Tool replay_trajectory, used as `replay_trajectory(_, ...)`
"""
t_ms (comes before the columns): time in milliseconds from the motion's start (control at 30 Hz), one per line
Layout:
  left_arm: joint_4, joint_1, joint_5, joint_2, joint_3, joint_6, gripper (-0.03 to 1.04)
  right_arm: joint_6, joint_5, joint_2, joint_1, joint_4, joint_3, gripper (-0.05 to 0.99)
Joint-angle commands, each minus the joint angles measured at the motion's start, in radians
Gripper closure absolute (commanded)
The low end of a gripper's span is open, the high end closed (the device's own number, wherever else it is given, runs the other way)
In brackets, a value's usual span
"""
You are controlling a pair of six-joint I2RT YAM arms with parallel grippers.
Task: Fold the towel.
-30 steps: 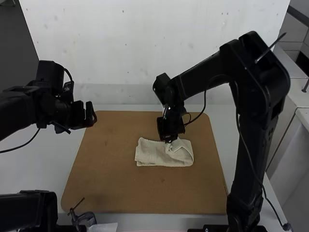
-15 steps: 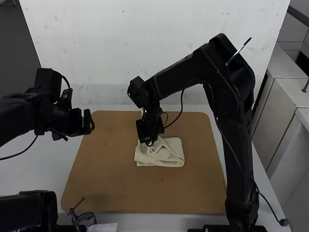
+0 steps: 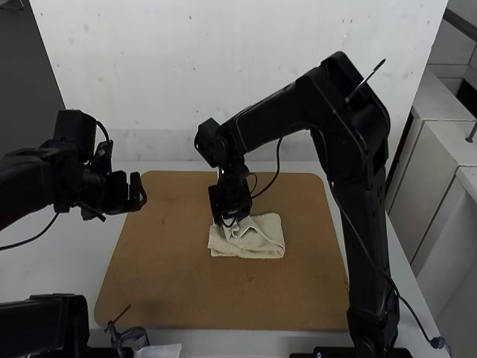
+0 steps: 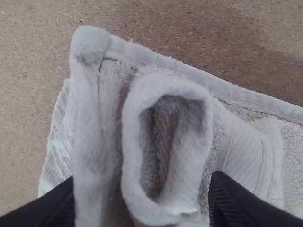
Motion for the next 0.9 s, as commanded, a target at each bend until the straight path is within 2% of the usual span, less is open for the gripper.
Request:
replay_trajectory(0,0.007,-0.002,0.019,-0.046,-0.001,0.011,0.01,0.016,-0.001,-0.129,-0.039,-0.015,0.057,0.65)
replay_trajectory(67,0.007,-0.004,0.020,-0.060,-0.004,0.009,0.01,0.013,0.000,-0.155,-0.053,-0.014,0.045,0.86)
replay_trajectory(100,0.007,-0.005,0.020,-0.063,-0.004,0.009,0.01,0.009,0.002,-0.162,-0.056,-0.012,0.035,0.92)
replay_trajectory(367,0.006,-0.005,0.020,-0.066,-0.009,0.005,0.01,0.000,0.017,-0.124,-0.056,0.029,-0.048,0.92)
replay_trajectory(633,0.006,-0.005,0.019,-0.061,-0.015,0.005,0.02,0.006,0.015,-0.086,0.008,0.028,-0.009,0.92)
replay_trajectory(667,0.007,-0.005,0.019,-0.064,-0.018,0.005,0.02,0.006,0.015,-0.084,0.017,0.036,-0.008,0.90)
replay_trajectory(733,0.012,-0.004,0.019,-0.066,-0.023,0.005,0.02,0.016,0.012,-0.084,0.033,0.042,-0.003,0.69)
replay_trajectory(767,0.013,-0.002,0.019,-0.066,-0.024,0.005,0.02,0.017,0.011,-0.089,0.036,0.036,0.005,0.62)
replay_trajectory(867,0.013,-0.002,0.019,-0.067,-0.026,0.005,0.02,0.016,0.012,-0.116,0.039,0.020,0.022,0.60)
